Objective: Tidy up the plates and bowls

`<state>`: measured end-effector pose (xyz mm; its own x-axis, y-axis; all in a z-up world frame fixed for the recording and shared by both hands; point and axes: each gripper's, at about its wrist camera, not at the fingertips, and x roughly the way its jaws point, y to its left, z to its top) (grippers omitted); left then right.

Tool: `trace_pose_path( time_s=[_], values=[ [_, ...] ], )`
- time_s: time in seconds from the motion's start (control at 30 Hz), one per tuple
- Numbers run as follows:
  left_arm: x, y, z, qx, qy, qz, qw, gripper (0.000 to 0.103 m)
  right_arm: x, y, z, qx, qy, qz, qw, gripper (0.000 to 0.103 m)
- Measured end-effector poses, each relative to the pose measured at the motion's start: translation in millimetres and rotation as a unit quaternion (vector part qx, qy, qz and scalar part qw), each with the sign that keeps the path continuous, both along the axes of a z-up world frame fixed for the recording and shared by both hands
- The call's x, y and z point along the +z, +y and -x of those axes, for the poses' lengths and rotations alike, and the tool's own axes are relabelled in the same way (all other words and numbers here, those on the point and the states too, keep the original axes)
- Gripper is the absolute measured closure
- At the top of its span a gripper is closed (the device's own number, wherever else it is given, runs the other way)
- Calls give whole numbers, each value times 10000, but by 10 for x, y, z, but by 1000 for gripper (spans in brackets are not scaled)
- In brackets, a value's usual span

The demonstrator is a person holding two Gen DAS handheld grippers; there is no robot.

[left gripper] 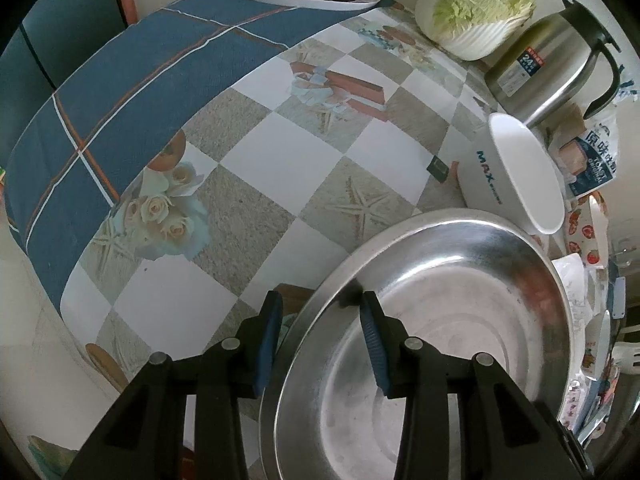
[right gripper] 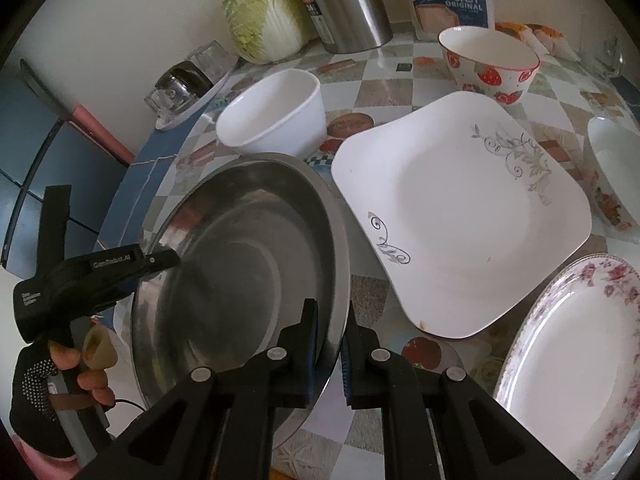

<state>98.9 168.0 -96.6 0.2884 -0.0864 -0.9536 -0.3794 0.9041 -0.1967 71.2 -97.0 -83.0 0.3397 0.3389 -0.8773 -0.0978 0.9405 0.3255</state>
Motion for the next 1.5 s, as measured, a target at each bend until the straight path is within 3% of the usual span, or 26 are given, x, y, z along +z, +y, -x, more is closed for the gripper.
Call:
trace_pose_path(
  time_s=[0.37,0.67,0.83,1.23,1.5],
  values=[
    [393,-275,21,-278,-490,129,9983,64,224,-322,36,-218,-283,-137,9993,92],
    [848,-748,-321,-790,-818,312,9930,64,462,-839,21,-752,-617,-439,9943,92],
    [1019,-1123,-506,-1149,-1039,136,9878,64,517,-1140,-8,-1113,-702,-559,9897,92],
    [878,-1656,-670,-1582,-1013,466,9811,64,529,-1705,-8,-1716,-877,-553,9797,92],
    [622,-1649,-735,-1524,-760,592,9836,64,374,-1739,-77,-1739,-707,-421,9813,92]
  ],
)
